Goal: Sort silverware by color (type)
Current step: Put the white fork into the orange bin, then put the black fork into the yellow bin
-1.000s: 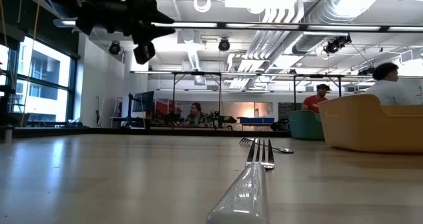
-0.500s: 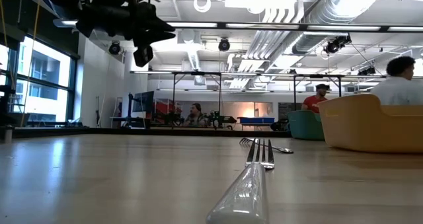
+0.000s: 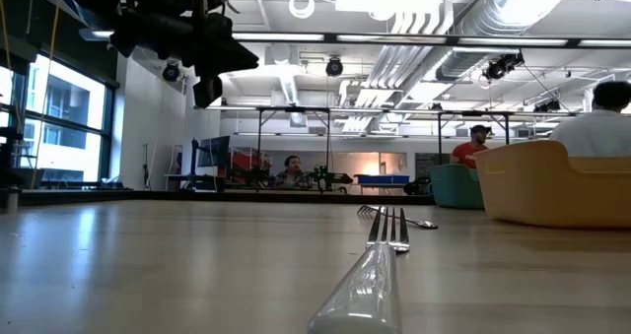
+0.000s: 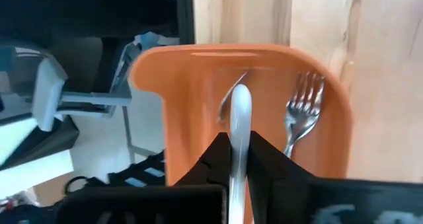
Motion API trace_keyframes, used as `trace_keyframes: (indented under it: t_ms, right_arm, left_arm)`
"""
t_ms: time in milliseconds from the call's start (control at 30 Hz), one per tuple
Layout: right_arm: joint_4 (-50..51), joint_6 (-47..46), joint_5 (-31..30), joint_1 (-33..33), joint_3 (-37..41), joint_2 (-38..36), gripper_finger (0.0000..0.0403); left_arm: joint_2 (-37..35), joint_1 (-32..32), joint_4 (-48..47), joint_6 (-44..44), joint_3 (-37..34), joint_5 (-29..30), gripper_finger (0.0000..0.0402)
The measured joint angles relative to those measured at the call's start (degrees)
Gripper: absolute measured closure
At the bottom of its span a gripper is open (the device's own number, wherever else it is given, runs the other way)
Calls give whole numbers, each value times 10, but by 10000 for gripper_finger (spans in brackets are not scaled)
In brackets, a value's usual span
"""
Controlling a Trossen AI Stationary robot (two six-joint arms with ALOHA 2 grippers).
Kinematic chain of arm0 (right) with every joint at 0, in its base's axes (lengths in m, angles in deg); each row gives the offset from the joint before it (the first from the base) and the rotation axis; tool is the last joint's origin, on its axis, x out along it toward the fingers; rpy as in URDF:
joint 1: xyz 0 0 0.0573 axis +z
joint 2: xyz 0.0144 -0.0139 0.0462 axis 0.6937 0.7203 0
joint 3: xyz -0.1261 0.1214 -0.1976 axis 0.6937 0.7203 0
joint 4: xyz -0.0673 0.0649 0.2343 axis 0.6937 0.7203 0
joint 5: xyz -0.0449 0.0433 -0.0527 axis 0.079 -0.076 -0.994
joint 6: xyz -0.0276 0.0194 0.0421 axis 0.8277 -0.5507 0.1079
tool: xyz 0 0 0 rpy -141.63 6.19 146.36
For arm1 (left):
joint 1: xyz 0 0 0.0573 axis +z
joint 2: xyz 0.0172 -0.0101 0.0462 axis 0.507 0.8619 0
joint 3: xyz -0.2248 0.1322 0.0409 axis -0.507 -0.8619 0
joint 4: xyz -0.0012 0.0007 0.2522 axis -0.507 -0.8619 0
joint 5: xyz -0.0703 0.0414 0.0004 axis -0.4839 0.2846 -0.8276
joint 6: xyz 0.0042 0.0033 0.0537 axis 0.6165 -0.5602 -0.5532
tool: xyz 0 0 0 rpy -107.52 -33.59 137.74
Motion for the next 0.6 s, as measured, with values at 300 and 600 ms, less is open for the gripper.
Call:
trace_keyframes:
  t_ms: [300, 600]
  right_arm:
    - [-48, 35, -1, 3, 17, 31, 360]
    - [13, 5, 3, 7, -43, 31, 295]
  left_arm:
    - [0, 0, -1, 14, 0, 11, 389]
    - [0, 9, -15, 19, 0, 9, 392]
